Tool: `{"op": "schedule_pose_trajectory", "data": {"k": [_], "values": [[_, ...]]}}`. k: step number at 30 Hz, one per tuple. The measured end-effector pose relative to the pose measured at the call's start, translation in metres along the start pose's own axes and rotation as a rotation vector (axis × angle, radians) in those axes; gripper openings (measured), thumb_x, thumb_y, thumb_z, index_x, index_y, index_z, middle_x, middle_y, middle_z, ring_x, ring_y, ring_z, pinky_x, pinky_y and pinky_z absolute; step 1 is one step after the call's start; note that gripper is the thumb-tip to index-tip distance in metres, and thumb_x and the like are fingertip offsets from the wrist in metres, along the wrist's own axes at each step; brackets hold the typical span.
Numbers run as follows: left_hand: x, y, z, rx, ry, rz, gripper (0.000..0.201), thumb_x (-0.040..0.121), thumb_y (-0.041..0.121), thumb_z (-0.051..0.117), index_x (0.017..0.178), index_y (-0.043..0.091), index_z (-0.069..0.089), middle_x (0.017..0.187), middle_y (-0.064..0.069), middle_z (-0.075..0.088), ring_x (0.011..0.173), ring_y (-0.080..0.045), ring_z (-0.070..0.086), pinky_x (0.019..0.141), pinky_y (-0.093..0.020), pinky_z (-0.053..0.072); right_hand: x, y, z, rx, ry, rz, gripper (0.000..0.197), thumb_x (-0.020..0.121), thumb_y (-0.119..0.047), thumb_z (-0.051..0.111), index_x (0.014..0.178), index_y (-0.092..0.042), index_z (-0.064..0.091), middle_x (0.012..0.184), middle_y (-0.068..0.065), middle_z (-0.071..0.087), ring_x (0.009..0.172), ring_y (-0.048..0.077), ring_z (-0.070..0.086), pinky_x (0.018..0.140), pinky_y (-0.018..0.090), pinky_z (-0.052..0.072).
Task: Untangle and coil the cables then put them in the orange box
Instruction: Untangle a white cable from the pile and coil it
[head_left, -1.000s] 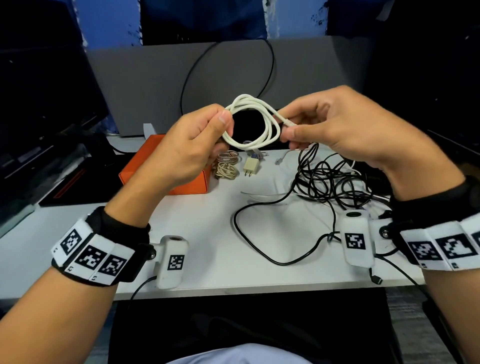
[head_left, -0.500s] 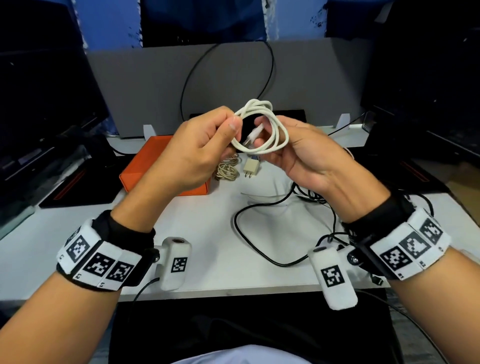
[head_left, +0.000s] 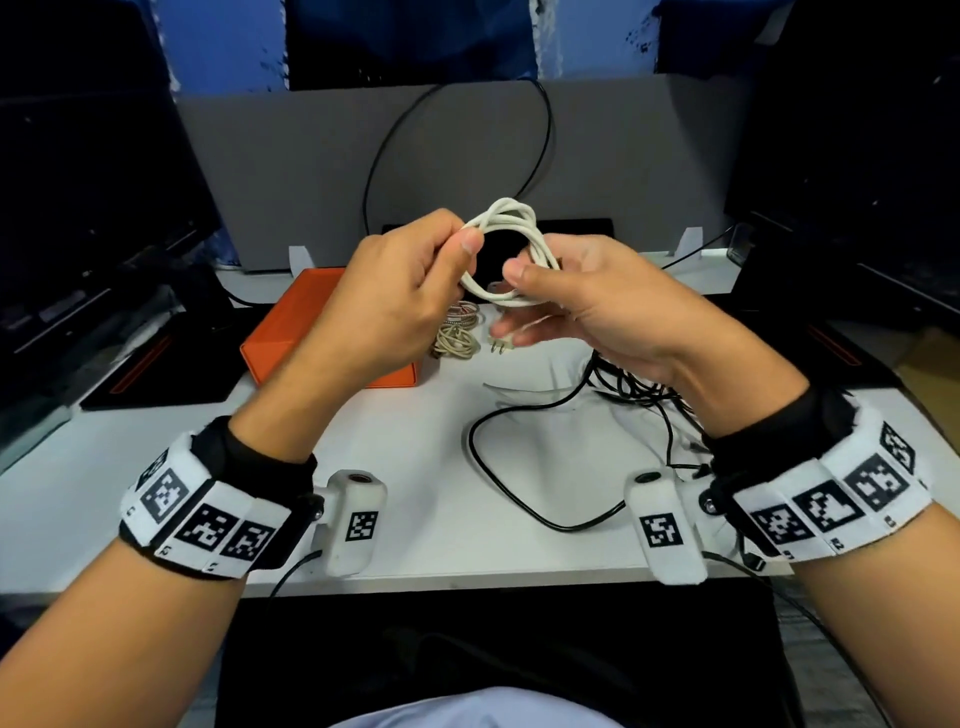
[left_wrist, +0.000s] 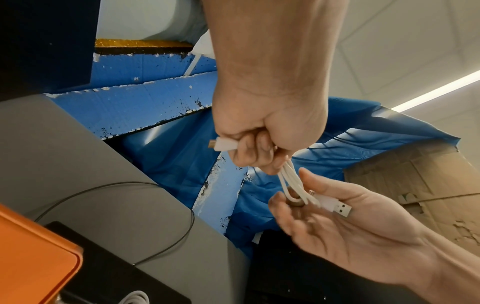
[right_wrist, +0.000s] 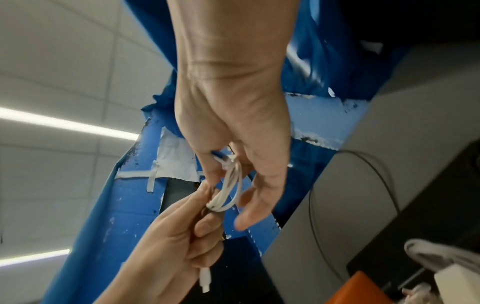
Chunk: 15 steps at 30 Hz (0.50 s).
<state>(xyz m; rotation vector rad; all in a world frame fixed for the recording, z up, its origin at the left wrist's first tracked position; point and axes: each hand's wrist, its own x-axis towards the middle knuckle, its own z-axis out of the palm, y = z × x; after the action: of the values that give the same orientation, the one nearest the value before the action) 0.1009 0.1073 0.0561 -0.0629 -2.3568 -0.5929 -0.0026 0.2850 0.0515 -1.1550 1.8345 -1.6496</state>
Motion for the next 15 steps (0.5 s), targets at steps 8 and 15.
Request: {"op": "schedule_pose_trajectory", "data": {"k": [8, 15], "values": [[0.009, -0.016, -0.006, -0.395, -0.025, -0.126, 0.034, 0.108, 0.036, 0.043, 0.086, 0.014, 0.056, 0.064, -0.012, 0.036, 0.047, -0.009, 0.030, 0.046, -0.025, 0.025, -0.002, -0.006, -0.033, -0.083, 0.039, -0.096, 0.028, 0.111, -0.022, 0.041, 0.113, -0.006, 0.064, 0.088, 0.015, 0.077, 0.079, 0.031, 0.077, 0.068, 0.031, 0.061], [0.008, -0.028, -0.001, -0.649, -0.105, -0.275, 0.030, 0.109, 0.031, 0.048, 0.095, 0.012, 0.065, 0.064, -0.002, 0.027, 0.062, -0.027, 0.013, 0.051, -0.035, 0.013, 0.002, 0.006, -0.041, -0.008, -0.002, -0.109, 0.035, 0.110, -0.021, 0.042, 0.130, 0.001, 0.061, 0.117, 0.015, 0.075, 0.111, 0.030, 0.073, 0.100, 0.040, 0.057]]}}
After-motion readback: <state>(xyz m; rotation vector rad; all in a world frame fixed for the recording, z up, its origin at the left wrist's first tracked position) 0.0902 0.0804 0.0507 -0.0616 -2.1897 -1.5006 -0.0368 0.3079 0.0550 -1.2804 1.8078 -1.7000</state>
